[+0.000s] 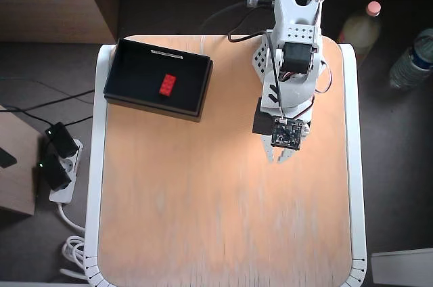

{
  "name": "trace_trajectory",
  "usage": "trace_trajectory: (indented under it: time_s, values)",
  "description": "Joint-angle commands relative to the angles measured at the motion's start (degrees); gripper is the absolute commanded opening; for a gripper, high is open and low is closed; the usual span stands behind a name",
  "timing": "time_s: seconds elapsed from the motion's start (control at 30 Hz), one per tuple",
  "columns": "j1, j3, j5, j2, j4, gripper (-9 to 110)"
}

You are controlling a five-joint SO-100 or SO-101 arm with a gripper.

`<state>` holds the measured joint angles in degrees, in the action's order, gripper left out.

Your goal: Grasp a lego block and put it in the bin.

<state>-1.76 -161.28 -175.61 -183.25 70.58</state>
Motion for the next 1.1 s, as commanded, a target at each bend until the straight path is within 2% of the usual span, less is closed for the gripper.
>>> trace_trajectory:
  time_s: [0.0,0.63,1.07]
  values:
    - [0.09,-1.49,0.44,-3.69,-1.05,0]
    - [-1.05,-20.39,1.58,-5.62,-0.53,0]
    - [-0.97,-20.57,6.5,-5.62,6.33,0]
